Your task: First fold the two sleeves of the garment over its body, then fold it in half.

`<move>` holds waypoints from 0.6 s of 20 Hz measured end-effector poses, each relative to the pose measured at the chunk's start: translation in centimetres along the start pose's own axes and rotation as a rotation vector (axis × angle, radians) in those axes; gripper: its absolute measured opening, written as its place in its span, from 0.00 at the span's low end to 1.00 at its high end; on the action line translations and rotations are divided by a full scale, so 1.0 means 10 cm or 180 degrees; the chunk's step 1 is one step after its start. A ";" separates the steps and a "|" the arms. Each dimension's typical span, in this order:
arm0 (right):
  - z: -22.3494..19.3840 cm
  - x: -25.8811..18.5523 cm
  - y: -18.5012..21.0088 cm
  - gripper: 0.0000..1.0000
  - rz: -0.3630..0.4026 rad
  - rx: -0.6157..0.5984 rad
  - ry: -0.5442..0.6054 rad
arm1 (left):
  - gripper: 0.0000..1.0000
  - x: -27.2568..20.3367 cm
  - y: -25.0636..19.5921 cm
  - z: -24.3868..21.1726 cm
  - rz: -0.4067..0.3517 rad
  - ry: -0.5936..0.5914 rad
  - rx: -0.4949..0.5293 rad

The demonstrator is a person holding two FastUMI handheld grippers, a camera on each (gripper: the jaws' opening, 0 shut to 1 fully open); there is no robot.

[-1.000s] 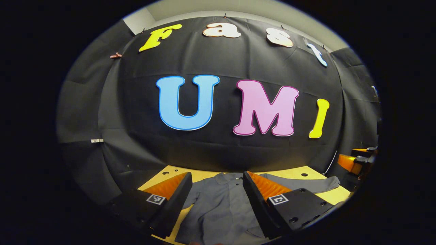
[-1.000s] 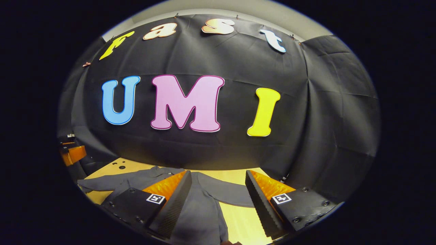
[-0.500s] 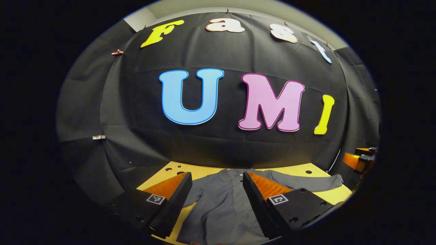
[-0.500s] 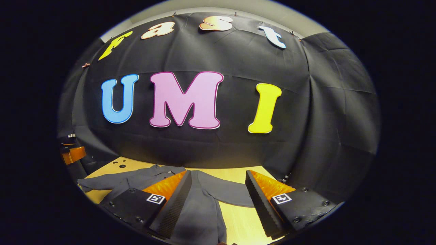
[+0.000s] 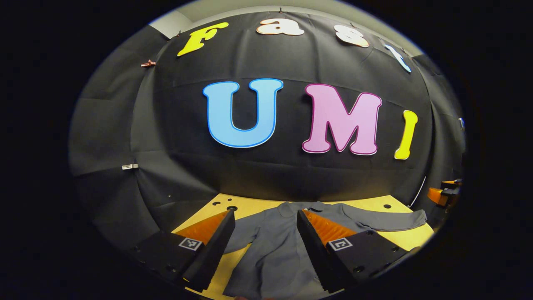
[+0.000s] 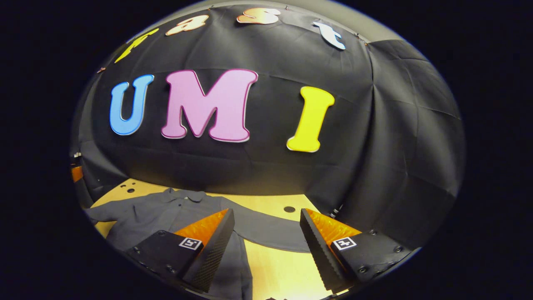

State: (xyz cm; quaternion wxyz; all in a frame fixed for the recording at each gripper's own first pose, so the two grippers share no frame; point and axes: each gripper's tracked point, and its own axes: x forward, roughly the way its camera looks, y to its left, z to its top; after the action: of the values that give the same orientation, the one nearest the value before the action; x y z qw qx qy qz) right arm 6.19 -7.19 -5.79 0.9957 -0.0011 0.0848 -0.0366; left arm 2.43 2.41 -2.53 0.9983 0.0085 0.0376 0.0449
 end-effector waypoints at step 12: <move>-1.07 0.95 -1.12 0.98 -0.0790 0.0411 0.1106 | 0.94 -0.03 0.29 -0.34 0.0350 0.0278 0.0019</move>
State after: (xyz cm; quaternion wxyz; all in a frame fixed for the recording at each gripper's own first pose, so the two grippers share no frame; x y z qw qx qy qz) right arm 12.91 -19.05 -17.81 0.9520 0.0585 0.2518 -0.1639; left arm 1.64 5.30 -5.84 0.9917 0.0115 0.0807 0.0998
